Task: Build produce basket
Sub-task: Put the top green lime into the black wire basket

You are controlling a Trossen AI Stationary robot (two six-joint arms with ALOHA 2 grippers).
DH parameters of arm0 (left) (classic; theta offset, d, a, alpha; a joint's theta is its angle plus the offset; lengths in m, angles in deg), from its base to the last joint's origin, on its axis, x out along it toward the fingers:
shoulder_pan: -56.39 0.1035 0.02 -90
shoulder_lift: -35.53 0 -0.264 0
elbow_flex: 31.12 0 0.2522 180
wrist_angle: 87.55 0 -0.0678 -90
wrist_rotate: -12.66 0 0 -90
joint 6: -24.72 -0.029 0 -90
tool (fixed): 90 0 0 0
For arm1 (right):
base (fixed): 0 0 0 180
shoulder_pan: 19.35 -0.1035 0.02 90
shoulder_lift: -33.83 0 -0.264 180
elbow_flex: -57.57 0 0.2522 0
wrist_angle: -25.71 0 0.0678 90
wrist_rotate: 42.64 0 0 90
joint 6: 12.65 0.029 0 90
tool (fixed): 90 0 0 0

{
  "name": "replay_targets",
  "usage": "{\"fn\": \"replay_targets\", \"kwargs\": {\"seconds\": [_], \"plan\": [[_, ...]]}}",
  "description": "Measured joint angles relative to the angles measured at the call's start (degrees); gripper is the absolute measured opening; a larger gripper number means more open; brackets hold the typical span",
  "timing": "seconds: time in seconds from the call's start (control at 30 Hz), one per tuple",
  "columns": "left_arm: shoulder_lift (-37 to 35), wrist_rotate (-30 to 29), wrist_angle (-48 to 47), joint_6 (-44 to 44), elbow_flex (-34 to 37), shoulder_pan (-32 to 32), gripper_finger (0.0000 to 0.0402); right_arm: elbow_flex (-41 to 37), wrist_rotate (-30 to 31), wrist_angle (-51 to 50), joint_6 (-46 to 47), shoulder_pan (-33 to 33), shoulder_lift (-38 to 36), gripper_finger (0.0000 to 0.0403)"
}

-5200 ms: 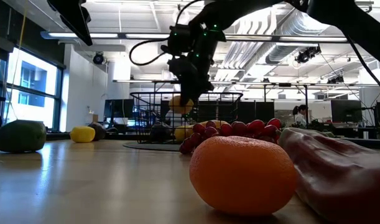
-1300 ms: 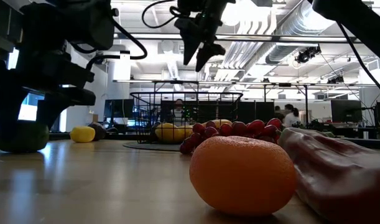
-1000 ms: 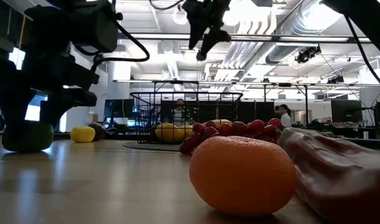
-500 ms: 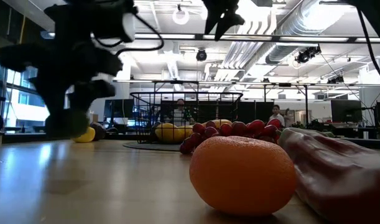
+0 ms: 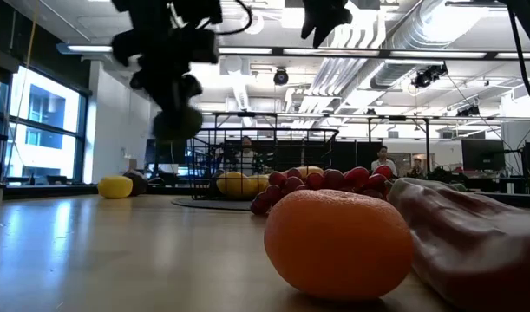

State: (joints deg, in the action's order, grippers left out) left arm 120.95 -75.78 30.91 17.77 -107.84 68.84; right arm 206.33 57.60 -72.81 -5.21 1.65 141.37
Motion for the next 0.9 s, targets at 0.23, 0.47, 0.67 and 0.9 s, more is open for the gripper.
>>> {"fn": "replay_targets", "kwargs": {"seconds": [0.23,0.47,0.67,0.9], "plan": [[0.0,-1.4,0.2,-4.6,-7.0,5.0,0.0170,0.0,1.2,-0.1,-0.5,0.0,-0.2,0.0250],[0.0,-0.7,7.7,-5.6,-9.9,11.1,0.0170,0.0,3.3,-0.2,1.4,0.0,-0.2,0.0250],[0.0,-0.5,14.9,-2.4,-10.0,16.8,0.0170,0.0,3.3,-0.2,4.2,0.0,-0.2,0.0250],[0.9,-0.5,23.8,7.0,-10.0,21.8,0.0170,0.0,3.3,-0.2,8.4,0.0,-0.2,0.0250]]}}
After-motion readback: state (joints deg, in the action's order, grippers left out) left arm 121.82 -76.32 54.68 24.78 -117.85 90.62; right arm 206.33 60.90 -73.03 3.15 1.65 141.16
